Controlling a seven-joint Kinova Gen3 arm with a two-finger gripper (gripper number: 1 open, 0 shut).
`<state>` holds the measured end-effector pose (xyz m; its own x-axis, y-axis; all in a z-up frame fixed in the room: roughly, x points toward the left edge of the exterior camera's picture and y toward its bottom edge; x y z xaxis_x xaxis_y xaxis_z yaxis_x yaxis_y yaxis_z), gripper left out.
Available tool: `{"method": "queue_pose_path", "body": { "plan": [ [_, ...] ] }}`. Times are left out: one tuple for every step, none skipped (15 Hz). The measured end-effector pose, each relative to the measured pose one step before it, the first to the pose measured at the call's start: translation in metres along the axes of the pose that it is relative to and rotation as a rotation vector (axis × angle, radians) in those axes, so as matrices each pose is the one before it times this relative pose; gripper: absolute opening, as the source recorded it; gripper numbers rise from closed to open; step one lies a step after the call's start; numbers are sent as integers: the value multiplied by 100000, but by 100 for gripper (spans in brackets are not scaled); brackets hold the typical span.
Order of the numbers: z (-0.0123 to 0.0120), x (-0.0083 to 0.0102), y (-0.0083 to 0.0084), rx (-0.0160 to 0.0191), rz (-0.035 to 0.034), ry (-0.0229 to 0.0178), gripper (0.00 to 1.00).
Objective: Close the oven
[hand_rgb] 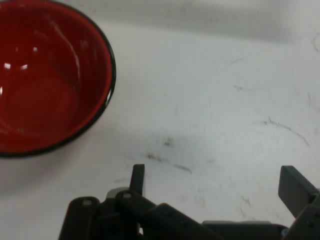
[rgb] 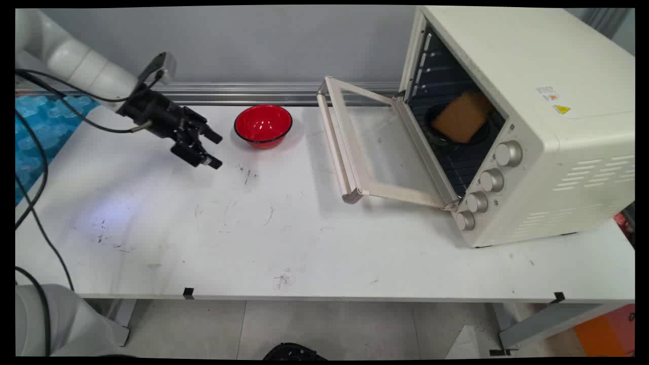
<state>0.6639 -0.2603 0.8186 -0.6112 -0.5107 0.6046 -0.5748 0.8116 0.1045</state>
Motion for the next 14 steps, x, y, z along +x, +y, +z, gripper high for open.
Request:
{"method": "queue_pose_path", "body": {
  "plan": [
    [524, 621, 9, 96, 343, 207, 100],
    [496, 572, 19, 41, 417, 193, 100],
    [680, 712, 49, -43, 576, 279, 100],
    [871, 852, 83, -65, 626, 465, 100],
    [712, 657, 52, -53, 529, 447, 100],
    [694, 641, 38, -66, 517, 432, 100],
    [859, 751, 43, -103, 616, 615, 100],
    [786, 647, 18, -91, 483, 565, 100],
    [506, 407, 14, -46, 282, 401, 100],
    [880, 693, 7, -113, 558, 645, 100],
    [814, 594, -15, -226, 503, 456, 100],
    [903, 579, 0, -150, 494, 597, 100],
    [959, 563, -32, -131, 537, 488, 100],
    [795, 471, -49, -78, 419, 466, 100]
  ]
}}
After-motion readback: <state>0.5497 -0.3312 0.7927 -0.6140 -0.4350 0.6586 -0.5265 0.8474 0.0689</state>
